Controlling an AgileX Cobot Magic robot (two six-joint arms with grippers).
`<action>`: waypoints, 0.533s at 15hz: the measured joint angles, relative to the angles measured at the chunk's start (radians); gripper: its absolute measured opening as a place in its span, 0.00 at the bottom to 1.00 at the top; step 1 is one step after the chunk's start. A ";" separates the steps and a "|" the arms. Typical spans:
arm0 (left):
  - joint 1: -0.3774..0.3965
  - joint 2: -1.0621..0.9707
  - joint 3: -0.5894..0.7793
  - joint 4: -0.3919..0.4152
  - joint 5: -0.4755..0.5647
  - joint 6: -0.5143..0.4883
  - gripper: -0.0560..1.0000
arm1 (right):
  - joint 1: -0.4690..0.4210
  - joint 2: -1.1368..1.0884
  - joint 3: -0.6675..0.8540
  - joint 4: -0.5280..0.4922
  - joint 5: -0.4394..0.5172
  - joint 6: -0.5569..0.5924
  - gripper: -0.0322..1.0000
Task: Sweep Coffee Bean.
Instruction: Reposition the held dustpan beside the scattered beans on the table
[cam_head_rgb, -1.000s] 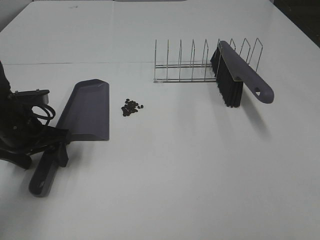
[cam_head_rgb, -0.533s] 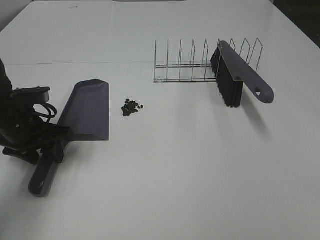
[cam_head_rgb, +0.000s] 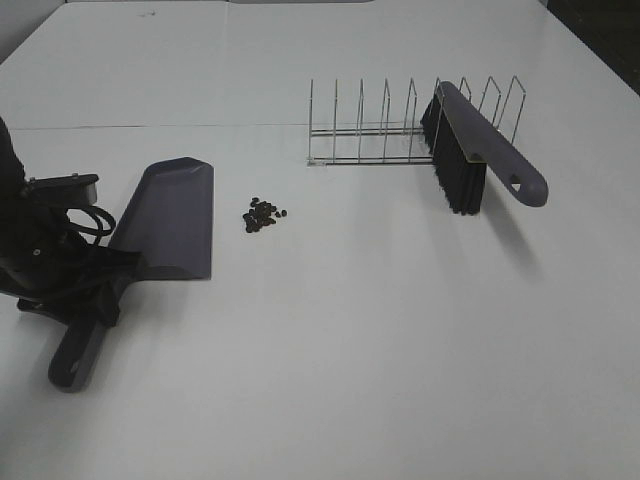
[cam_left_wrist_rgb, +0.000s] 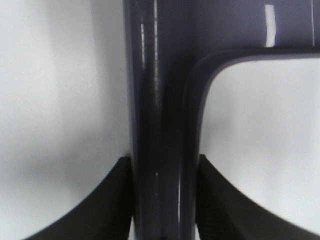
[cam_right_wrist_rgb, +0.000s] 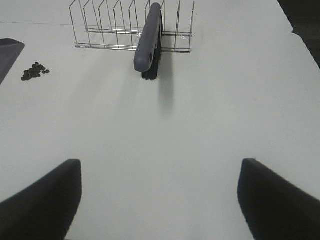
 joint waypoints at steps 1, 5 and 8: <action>0.000 -0.010 0.002 0.000 -0.005 -0.008 0.38 | 0.000 0.000 0.000 0.000 0.000 0.000 0.76; 0.000 -0.079 0.002 0.000 0.004 -0.015 0.38 | 0.000 0.000 0.000 0.000 0.000 0.000 0.76; 0.000 -0.104 0.002 0.008 0.020 -0.015 0.38 | 0.000 0.000 0.000 0.000 0.000 0.000 0.76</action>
